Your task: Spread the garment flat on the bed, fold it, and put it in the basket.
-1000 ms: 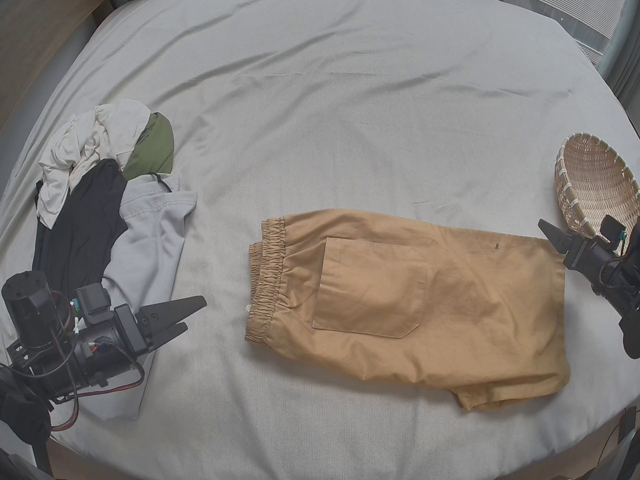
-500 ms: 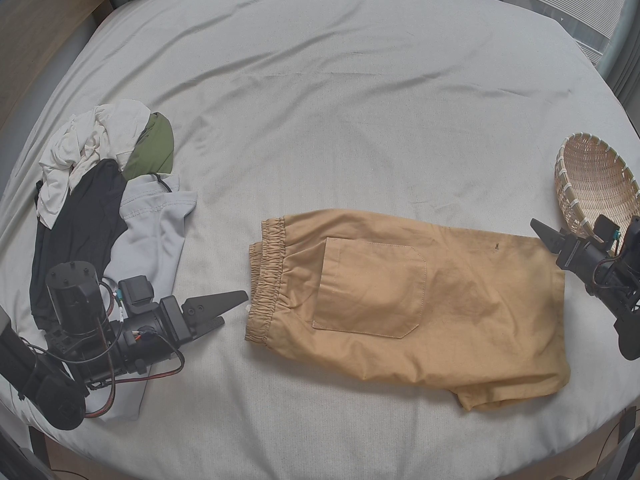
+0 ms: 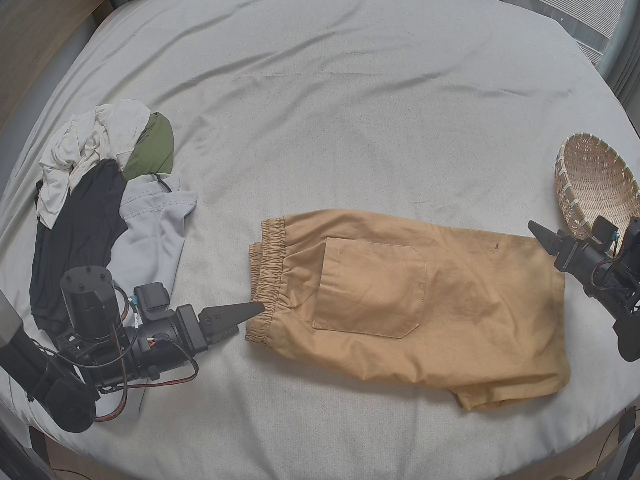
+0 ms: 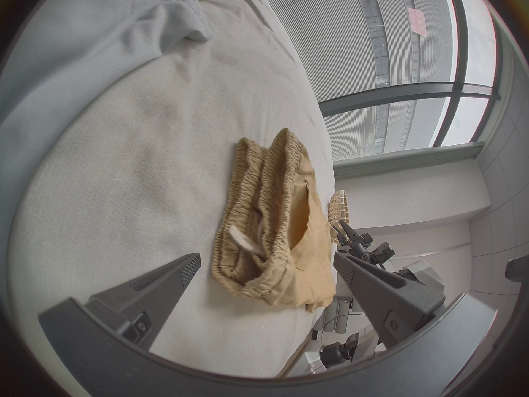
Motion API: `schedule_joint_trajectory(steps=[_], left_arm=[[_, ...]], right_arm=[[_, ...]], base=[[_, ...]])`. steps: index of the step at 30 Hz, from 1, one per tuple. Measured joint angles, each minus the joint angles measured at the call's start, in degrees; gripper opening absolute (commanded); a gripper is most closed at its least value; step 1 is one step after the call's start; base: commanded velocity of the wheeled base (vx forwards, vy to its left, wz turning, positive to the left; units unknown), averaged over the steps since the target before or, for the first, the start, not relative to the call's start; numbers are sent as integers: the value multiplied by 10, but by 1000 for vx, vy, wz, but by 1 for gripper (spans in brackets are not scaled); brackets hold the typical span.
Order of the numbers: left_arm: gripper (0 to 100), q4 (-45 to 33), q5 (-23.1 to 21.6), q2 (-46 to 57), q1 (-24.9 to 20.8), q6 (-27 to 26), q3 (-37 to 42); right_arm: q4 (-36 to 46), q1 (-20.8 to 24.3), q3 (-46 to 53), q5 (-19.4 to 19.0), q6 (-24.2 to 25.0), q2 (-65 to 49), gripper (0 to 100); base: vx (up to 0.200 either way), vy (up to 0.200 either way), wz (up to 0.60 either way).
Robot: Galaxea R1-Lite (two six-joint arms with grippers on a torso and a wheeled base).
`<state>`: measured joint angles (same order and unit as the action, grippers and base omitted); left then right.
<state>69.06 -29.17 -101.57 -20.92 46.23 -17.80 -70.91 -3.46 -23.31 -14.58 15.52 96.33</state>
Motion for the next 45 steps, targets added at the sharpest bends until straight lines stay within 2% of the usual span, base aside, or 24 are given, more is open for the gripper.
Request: schedule_joint_trajectory(steps=[15, 29, 36, 45], left_arm=[[100, -1, 18, -28, -42, -3, -39], [100, -5, 27, 2, -29, -1, -12], [100, -15, 32, 31, -23, -2, 9], [100, -26, 42, 42, -7, -5, 14]], right_arm=[[-29, 11, 16, 1, 0, -6, 100], [-37, 27, 20, 4, 0, 0, 100], [-58, 61, 20, 46, 12, 10, 100], [-62, 83, 28, 52, 19, 8, 100]], base=[[0, 0, 0], [0, 0, 0], [0, 0, 0], [0, 0, 0]])
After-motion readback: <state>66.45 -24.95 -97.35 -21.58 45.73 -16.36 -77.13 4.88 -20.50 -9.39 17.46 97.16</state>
